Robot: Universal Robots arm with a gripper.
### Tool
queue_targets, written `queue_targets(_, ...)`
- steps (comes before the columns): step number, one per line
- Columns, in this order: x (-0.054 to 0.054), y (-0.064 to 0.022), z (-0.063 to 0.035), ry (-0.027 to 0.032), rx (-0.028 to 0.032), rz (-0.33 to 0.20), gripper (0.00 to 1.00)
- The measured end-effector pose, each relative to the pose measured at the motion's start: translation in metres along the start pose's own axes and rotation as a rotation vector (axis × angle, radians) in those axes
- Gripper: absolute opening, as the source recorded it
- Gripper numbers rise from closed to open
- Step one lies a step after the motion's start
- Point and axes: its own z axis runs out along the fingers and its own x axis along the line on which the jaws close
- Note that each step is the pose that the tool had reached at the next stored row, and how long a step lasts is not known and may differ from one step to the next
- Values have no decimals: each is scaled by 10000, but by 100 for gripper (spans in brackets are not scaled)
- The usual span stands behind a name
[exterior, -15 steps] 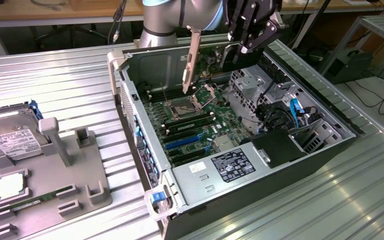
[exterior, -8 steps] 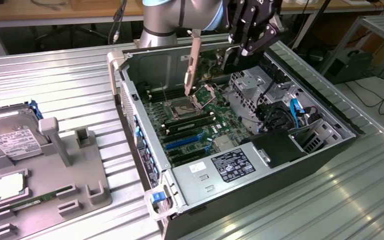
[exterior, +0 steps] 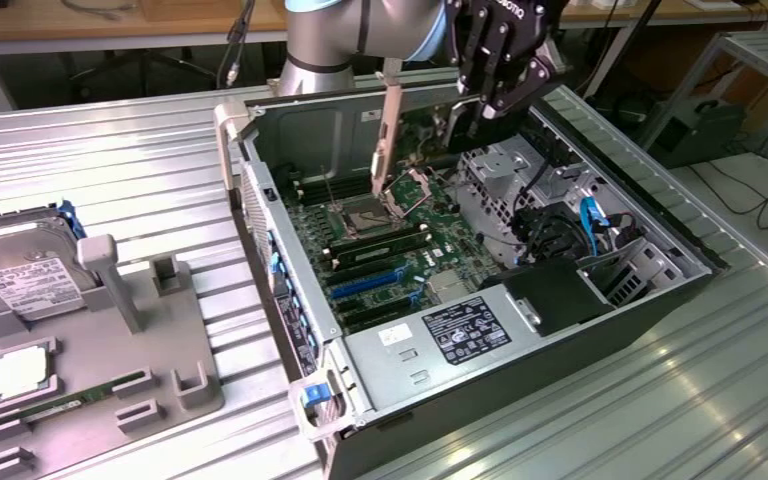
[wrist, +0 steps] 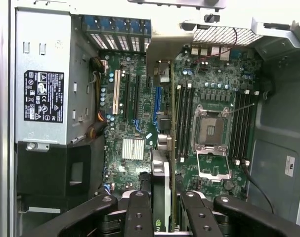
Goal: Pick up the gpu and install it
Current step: 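Insert the gpu into the slot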
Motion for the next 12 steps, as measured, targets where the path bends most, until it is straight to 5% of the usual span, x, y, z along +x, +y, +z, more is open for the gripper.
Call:
queue_targets(5,-10,14,67,4,3,193,27)
queue_targets(7,10,83,307,4,-5,207,27)
queue_targets(8,11,83,346,5,-11,208,27)
queue_targets(9,11,91,395,4,-50,210,27)
queue_targets(11,10,118,488,-1,-291,228,27)
queue_targets(12,2,166,601,5,-281,783,27)
